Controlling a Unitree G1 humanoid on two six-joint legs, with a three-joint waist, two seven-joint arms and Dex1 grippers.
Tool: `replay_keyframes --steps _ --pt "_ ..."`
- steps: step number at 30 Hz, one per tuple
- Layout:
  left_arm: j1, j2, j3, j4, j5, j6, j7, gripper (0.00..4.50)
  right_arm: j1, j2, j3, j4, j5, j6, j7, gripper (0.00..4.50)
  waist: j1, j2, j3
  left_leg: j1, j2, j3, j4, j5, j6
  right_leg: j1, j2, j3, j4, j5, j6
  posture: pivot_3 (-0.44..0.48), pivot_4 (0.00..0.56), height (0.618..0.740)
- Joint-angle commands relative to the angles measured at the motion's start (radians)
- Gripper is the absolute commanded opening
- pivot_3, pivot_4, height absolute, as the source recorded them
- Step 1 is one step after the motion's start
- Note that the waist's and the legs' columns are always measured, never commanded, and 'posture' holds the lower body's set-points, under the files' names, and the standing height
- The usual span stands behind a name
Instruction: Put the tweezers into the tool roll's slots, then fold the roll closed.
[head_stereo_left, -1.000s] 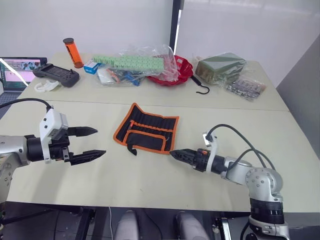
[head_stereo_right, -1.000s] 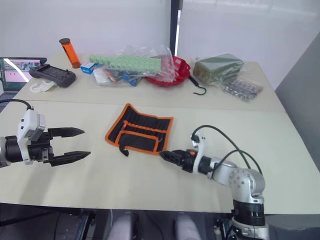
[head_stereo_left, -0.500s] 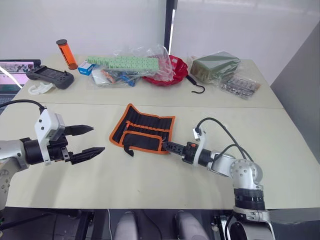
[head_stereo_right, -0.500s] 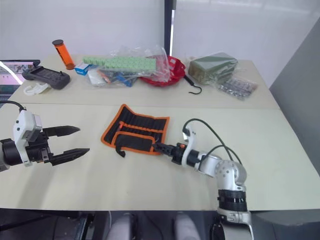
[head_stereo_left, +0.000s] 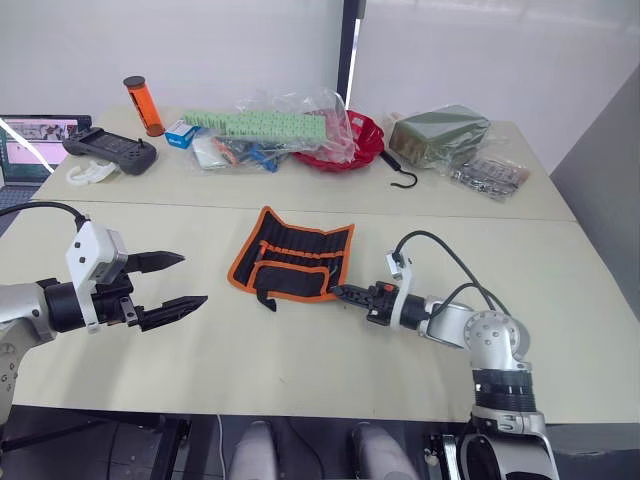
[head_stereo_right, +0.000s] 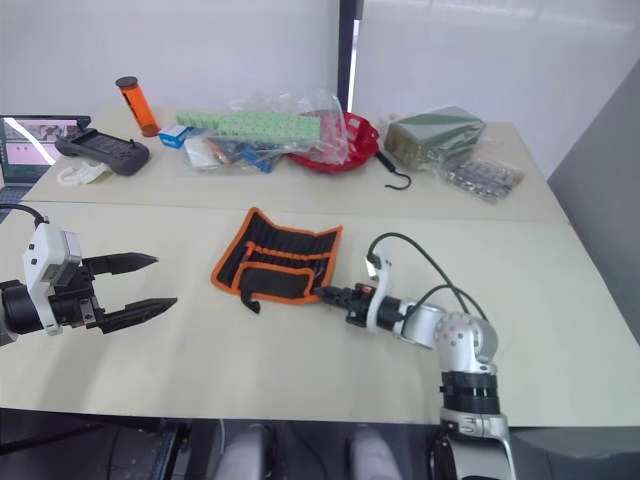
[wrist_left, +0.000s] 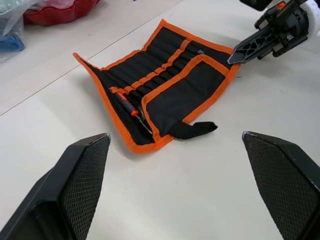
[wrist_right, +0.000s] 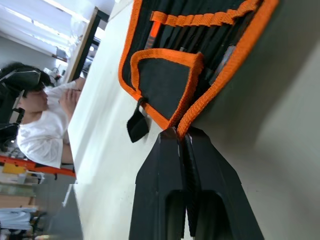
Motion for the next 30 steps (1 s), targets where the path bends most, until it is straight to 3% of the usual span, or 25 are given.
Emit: replay_keyframes --steps 1,9,16,23,30 --pt "-0.014 -0.005 0.002 -0.002 -0.001 -0.028 0.003 4.5 -0.031 -0.066 -0.05 -0.019 0.03 0.02 0.03 0.06 0.0 0.0 0.0 0.0 0.0 0.0 0.0 0.0 0.0 0.0 0.0 0.0 0.0 0.0 0.0 0.0 0.15 0.737" --pt "-0.012 -0.023 -0.054 -0.01 0.037 -0.091 -0.011 4.5 -0.08 -0.16 0.022 -0.07 0.028 0.049 0.11 0.06 -0.011 0.0 0.0 -0.005 0.0 0.0 0.0 0.0 0.0 -0.007 0.001 0.001 0.002 0.0 0.0 0.0 0.15 0.737" --pt "0.006 -0.042 -0.076 -0.022 0.057 -0.119 0.008 4.5 -0.145 -0.228 0.291 -0.145 -0.135 -0.049 0.191 0.06 -0.009 0.0 0.0 -0.008 0.0 0.0 0.001 0.0 0.0 -0.01 0.001 0.001 0.004 0.0 0.0 0.0 0.15 0.737" --pt "0.085 -0.042 -0.035 -0.053 0.054 -0.122 0.008 4.5 -0.252 -0.248 0.459 -0.091 -0.268 -0.174 0.309 0.06 -0.011 0.0 0.0 -0.008 0.0 0.0 0.002 0.0 0.0 -0.01 0.001 0.001 0.005 0.0 0.0 0.0 0.15 0.737" --pt "0.146 -0.049 -0.003 -0.065 0.054 -0.133 0.016 4.5 -0.335 -0.197 0.568 0.021 -0.39 -0.276 0.385 0.06 -0.009 0.0 0.001 -0.008 0.0 0.0 0.002 0.0 0.0 -0.011 0.001 0.001 0.007 0.0 0.0 0.0 0.15 0.737"
